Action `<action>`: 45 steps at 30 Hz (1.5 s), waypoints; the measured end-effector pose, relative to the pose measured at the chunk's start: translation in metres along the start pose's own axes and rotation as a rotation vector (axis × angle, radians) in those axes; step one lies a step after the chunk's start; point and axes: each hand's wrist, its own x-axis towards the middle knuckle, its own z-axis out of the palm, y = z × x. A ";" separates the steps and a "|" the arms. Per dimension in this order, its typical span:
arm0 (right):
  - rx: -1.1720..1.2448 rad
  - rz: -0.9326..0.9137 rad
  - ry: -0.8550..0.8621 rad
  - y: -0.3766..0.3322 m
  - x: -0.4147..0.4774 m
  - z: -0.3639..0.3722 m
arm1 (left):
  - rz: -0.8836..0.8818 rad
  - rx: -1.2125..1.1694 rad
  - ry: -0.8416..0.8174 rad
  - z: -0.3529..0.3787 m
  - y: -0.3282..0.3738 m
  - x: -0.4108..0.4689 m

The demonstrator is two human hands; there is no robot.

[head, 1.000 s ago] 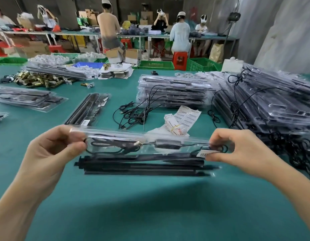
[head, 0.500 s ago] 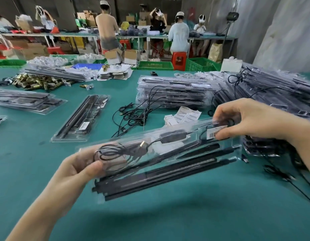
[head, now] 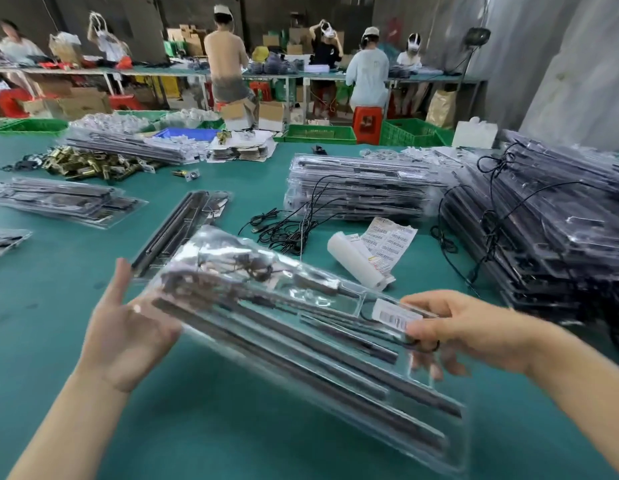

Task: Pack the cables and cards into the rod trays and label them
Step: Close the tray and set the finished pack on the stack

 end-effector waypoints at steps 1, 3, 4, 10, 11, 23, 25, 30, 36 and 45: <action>0.053 -0.027 0.037 0.006 0.007 0.009 | 0.017 -0.114 -0.017 -0.003 -0.003 0.002; 0.134 -0.066 0.114 0.014 0.025 0.032 | 0.077 -0.107 0.026 -0.003 -0.015 0.007; 0.171 -0.075 0.162 0.015 0.036 0.046 | 0.123 -0.025 0.067 0.001 -0.029 0.009; 0.357 -0.115 0.486 0.005 0.113 0.121 | 0.036 0.410 0.176 0.028 -0.097 0.011; 0.383 -0.108 0.546 0.002 0.125 0.127 | 0.070 0.372 0.204 0.025 -0.097 0.010; 0.497 -0.097 0.699 -0.049 0.251 0.177 | 0.241 0.183 0.420 0.020 -0.060 0.048; 0.460 -0.070 0.727 -0.056 0.266 0.183 | 0.262 0.191 0.457 0.016 -0.047 0.055; 0.342 0.053 0.710 -0.063 0.295 0.181 | 0.268 0.189 0.494 -0.002 -0.022 0.070; 0.362 0.079 0.538 -0.060 0.306 0.180 | 0.296 0.261 0.553 -0.024 0.003 0.082; 0.292 -0.118 0.511 -0.027 0.213 0.149 | 0.344 0.285 0.608 -0.043 0.053 0.099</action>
